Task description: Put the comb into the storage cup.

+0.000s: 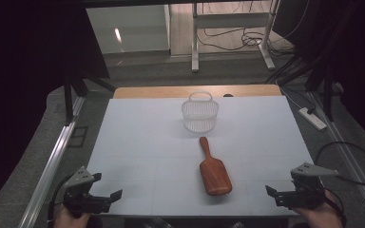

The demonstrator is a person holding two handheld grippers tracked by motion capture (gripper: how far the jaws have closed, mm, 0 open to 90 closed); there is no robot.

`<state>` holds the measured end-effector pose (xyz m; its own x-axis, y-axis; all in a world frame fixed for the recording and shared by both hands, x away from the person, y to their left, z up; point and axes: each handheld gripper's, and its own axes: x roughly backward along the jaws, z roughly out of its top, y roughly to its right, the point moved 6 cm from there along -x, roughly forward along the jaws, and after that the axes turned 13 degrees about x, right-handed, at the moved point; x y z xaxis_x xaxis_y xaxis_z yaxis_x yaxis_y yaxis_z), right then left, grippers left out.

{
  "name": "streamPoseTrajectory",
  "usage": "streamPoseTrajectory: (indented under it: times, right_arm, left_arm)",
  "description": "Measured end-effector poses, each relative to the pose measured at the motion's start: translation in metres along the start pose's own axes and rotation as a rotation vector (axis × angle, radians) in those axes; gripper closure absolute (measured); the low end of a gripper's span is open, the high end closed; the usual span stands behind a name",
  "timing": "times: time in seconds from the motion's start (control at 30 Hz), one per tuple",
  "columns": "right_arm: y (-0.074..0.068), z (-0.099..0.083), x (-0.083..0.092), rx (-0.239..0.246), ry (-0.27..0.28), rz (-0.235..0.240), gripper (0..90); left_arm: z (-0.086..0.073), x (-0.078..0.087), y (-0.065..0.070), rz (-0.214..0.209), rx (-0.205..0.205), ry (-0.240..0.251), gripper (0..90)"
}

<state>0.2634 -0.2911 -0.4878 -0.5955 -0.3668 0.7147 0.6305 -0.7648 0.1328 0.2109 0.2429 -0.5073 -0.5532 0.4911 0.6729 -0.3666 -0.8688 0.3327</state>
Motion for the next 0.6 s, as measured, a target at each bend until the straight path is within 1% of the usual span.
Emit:
streamPoseTrajectory:
  times: [0.2, 0.37, 0.5, 0.6]
  right_arm:
    - [0.0001, -0.0001, 0.0004, -0.002, 0.0, -0.003, 0.0]
    - [-0.0001, -0.0006, 0.0005, -0.005, 0.0, 0.004, 0.0]
    - [-0.0011, -0.0004, 0.0003, 0.005, 0.0, 0.014, 0.0]
    - [-0.0028, -0.0001, 0.0001, 0.021, -0.002, 0.018, 0.0]
  left_arm:
    - [0.0, -0.0007, 0.0001, -0.002, -0.005, -0.008, 0.4]
    - [0.0004, -0.0016, 0.0004, -0.004, -0.003, -0.009, 0.5]
    - [0.0003, -0.0016, 0.0002, -0.005, -0.001, -0.011, 0.7]
    - [0.0004, -0.0013, -0.0001, -0.006, 0.002, -0.01, 0.6]
